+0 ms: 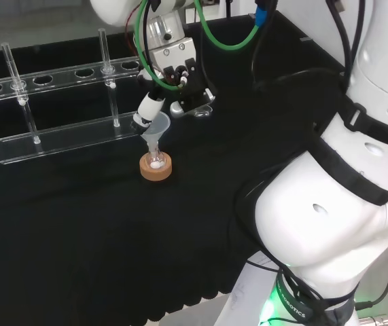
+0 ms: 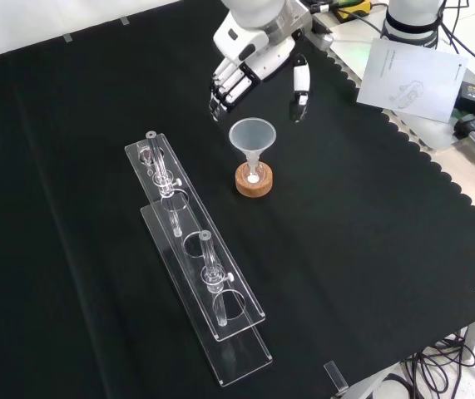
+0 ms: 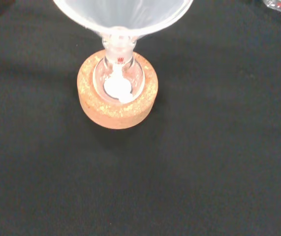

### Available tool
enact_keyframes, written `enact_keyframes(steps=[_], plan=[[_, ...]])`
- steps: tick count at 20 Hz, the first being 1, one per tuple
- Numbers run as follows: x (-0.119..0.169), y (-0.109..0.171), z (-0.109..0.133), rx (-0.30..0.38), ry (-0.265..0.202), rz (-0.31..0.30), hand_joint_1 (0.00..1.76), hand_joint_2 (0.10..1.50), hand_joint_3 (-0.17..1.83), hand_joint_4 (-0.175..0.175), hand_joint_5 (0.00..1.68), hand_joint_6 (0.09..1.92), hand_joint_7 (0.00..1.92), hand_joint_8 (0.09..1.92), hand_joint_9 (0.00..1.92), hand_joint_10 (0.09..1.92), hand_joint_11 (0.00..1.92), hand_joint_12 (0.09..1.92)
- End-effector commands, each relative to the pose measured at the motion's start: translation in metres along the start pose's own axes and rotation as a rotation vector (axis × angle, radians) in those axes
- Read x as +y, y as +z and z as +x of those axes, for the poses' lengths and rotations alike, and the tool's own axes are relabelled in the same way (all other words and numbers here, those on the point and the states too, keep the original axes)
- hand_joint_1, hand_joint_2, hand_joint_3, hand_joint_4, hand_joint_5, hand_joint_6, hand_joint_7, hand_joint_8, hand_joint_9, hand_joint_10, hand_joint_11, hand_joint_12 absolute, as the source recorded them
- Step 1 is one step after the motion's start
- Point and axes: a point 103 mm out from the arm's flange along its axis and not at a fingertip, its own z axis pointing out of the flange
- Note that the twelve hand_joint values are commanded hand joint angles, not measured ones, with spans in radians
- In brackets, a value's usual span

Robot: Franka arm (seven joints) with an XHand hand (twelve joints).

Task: Remove the funnel from the round-bottom flask.

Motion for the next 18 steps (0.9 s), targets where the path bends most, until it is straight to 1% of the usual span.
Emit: enact_keyframes(steps=[1, 3, 5, 6, 9, 15, 18], plan=[[0.01, 0.004, 0.008, -0.045, -0.012, -0.001, 0.55, 0.66, 0.22, 0.045, 0.0, 0.09, 0.0, 0.39, 0.04, 0.83, 0.19, 1.53], [0.013, 0.006, 0.011, -0.054, -0.019, 0.006, 0.55, 0.66, 0.22, 0.046, 0.01, 0.09, 0.0, 0.4, 0.04, 0.83, 0.19, 1.53], [0.017, 0.009, 0.015, -0.089, -0.019, 0.013, 0.56, 0.66, 0.22, 0.046, 0.01, 0.09, 0.0, 0.41, 0.04, 0.83, 0.18, 1.53], [0.018, 0.01, 0.015, -0.089, -0.022, 0.014, 0.56, 0.66, 0.22, 0.046, 0.01, 0.09, 0.0, 0.41, 0.04, 0.83, 0.18, 1.53], [0.021, 0.014, 0.017, -0.129, -0.021, 0.025, 0.56, 0.66, 0.22, 0.044, 0.01, 0.09, 0.0, 0.42, 0.04, 0.83, 0.18, 1.53], [0.026, 0.022, 0.017, -0.156, -0.028, 0.027, 0.56, 0.66, 0.21, 0.041, 0.03, 0.09, 0.0, 0.43, 0.05, 0.84, 0.18, 1.53], [0.026, 0.024, 0.012, -0.15, -0.031, 0.026, 0.56, 0.67, 0.21, 0.041, 0.03, 0.09, 0.0, 0.43, 0.05, 0.84, 0.18, 1.53]])
